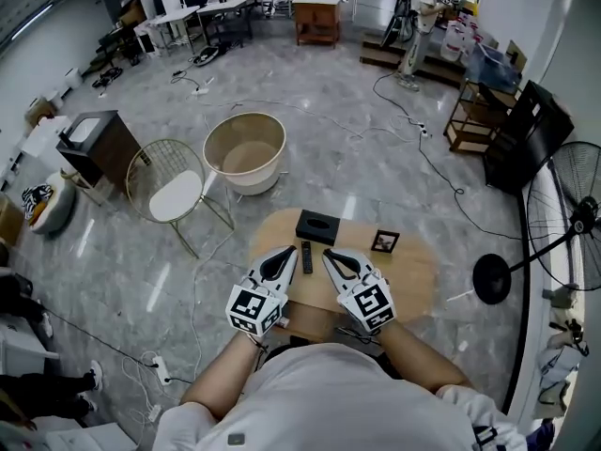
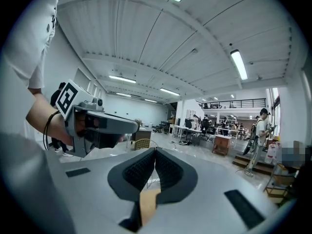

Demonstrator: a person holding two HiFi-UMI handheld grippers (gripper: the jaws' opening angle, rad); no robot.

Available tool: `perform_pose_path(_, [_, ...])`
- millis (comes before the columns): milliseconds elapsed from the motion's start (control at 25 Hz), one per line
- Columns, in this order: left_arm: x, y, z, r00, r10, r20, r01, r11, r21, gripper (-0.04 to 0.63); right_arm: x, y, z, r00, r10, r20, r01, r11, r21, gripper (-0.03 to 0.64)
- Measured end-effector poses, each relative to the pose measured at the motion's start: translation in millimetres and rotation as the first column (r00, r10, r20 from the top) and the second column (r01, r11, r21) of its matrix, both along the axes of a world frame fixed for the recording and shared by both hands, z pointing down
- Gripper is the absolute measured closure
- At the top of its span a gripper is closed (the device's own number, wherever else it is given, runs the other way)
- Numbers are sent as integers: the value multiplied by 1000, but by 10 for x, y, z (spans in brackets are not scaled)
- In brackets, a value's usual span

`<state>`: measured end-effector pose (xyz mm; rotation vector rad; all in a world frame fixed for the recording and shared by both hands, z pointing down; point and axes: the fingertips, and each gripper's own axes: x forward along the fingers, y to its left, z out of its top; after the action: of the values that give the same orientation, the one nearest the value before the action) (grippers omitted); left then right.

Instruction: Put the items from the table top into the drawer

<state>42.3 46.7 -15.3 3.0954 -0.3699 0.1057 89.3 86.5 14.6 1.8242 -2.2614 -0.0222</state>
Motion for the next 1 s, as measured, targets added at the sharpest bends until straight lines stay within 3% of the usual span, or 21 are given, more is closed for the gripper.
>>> perform_pose_path(520, [-24, 604, -100, 1000, -13, -4, 13, 1000, 8, 586, 75, 752, -28, 999, 30, 17, -30, 1000, -1, 589])
perform_pose_path(1000, [23, 549, -33, 996, 93, 3, -93, 996, 17, 586, 70, 755, -40, 989, 143, 29, -143, 990, 2, 588])
